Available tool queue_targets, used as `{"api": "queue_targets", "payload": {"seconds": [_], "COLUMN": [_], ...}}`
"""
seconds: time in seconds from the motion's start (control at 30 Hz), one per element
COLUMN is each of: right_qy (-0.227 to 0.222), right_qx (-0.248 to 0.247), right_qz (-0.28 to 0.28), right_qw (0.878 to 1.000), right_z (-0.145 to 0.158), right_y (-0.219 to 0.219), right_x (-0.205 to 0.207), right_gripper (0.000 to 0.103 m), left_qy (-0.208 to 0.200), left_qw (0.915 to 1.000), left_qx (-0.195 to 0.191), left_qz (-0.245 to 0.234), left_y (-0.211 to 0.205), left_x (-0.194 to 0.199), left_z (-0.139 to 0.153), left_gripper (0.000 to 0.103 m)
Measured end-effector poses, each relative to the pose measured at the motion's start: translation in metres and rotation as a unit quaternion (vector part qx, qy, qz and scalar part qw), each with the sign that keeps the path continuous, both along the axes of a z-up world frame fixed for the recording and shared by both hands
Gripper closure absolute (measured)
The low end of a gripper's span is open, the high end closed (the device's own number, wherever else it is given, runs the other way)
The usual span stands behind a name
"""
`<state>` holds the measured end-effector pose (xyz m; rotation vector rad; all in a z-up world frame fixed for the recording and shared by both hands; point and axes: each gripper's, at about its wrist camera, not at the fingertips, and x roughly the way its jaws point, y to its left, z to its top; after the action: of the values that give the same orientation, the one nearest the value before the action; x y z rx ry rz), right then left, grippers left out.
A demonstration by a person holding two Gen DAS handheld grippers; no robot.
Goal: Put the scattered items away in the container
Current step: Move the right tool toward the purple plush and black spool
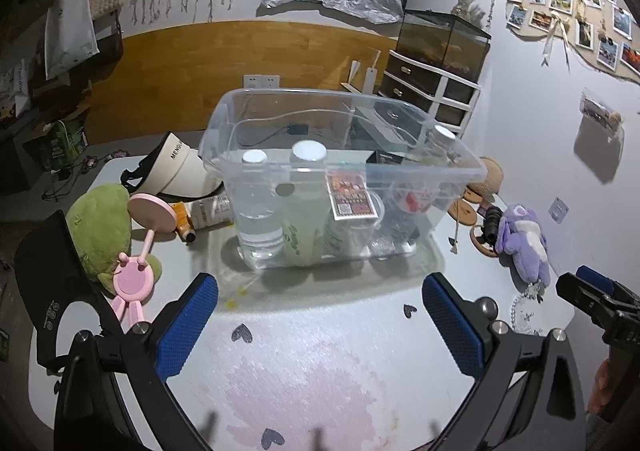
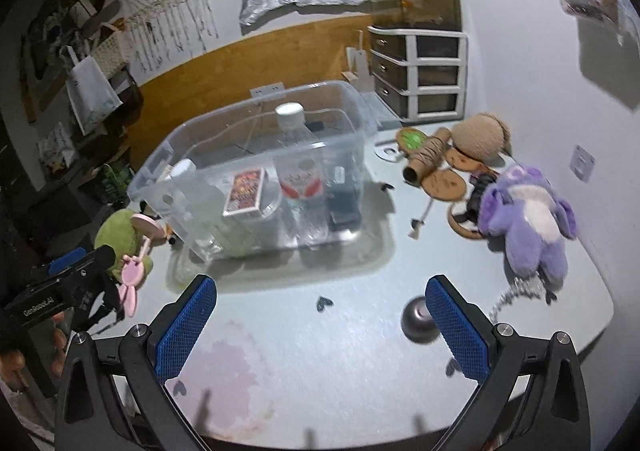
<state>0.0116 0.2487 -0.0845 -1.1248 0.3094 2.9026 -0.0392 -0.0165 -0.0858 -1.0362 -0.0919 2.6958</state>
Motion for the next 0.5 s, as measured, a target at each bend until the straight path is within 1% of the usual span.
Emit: {"api": "queue_targets", "payload": {"seconds": [0.07,0.2,0.37,0.5], "right_qy": [-0.009,-0.03,-0.052,-0.064], "right_qx": [-0.003,-0.014,-0.014,-0.016], "right_qz": [-0.007,-0.002,0.021,0.016], "right_qw": [1.0,0.999,0.998,0.998], "right_z": [-0.005,-0.017,-0.03,-0.036], "right_y": [0.004,0.012,0.026,0.054], "right_x": [0.003,0.003,0.001,-0.004], "right_gripper": [0.0,0.0,0.0,0.0], "left_qy": [-0.004,-0.014,-0.026,-0.036], "left_qw": [1.0,0.9999,0.9996,0.9993], "left_qx": [0.0,-0.001,-0.003,-0.004], "left_qz": [-0.004,-0.006,-0.008,-0.009], "left_y": [0.004,0.022,0.045,0.063], "left_x": [0.001,0.0,-0.002,-0.003], "left_z": [-0.003,-0.008,-0.015,-0.021], "left_gripper": [0.0,0.0,0.001,0.001]}}
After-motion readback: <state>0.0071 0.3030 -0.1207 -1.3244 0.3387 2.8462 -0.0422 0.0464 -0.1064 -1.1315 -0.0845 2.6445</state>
